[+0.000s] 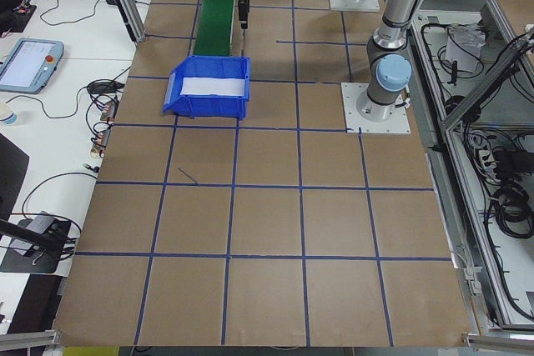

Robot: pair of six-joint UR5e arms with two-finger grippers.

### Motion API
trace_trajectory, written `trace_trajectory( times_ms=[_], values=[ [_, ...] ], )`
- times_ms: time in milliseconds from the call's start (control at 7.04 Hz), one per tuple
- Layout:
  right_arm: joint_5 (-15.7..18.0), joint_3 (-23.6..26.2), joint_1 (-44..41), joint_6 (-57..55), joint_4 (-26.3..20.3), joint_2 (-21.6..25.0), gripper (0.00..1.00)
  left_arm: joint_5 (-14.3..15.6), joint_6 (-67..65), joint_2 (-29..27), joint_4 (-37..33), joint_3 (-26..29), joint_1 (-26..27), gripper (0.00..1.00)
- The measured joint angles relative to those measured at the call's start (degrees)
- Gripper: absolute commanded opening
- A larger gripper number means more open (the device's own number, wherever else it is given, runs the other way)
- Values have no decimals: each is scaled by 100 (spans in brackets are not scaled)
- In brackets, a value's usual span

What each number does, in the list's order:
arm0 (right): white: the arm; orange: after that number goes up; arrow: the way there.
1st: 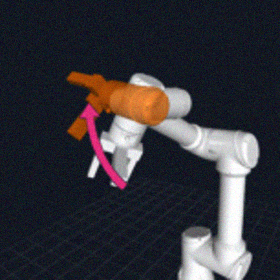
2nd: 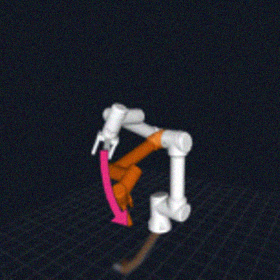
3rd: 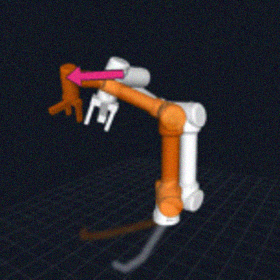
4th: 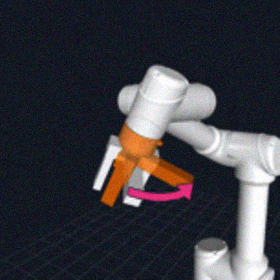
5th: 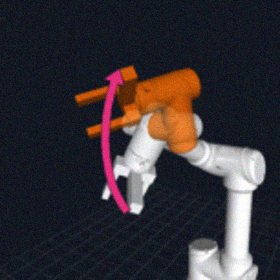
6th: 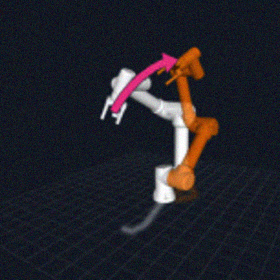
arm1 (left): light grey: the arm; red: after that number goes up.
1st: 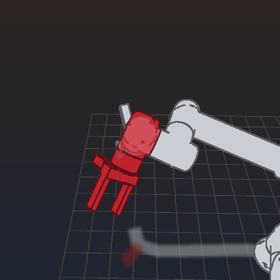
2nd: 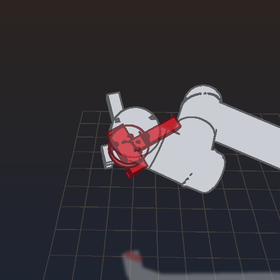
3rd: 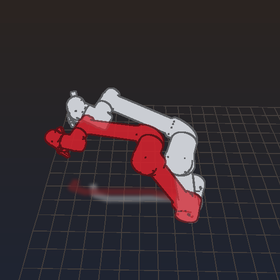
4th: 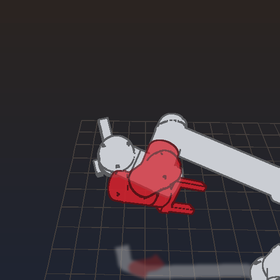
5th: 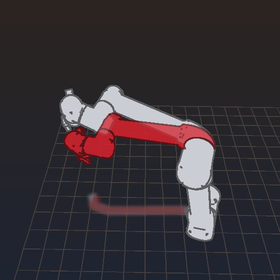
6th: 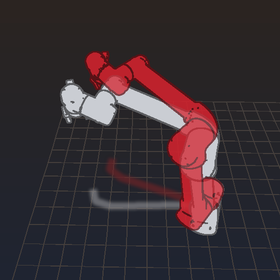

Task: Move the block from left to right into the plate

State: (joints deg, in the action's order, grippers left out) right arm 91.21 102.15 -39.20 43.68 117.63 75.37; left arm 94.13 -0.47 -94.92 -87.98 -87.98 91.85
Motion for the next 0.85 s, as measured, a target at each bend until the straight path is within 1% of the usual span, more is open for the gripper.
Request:
trace_trajectory(
  times_ms=[284, 426, 852],
  values=[
    [239, -133, -1296, -1342, -966, 591, 100, 0, 3, 0, 0, 0, -1, 100],
    [255, -275, -1943, -1823, -1388, 822, 100, -2, -1, -2, 0, 2, 1, 100],
    [140, -1080, -4024, -3628, -2864, 1459, 100, -8, -44, -9, 0, 16, 15, 100]
  ],
)
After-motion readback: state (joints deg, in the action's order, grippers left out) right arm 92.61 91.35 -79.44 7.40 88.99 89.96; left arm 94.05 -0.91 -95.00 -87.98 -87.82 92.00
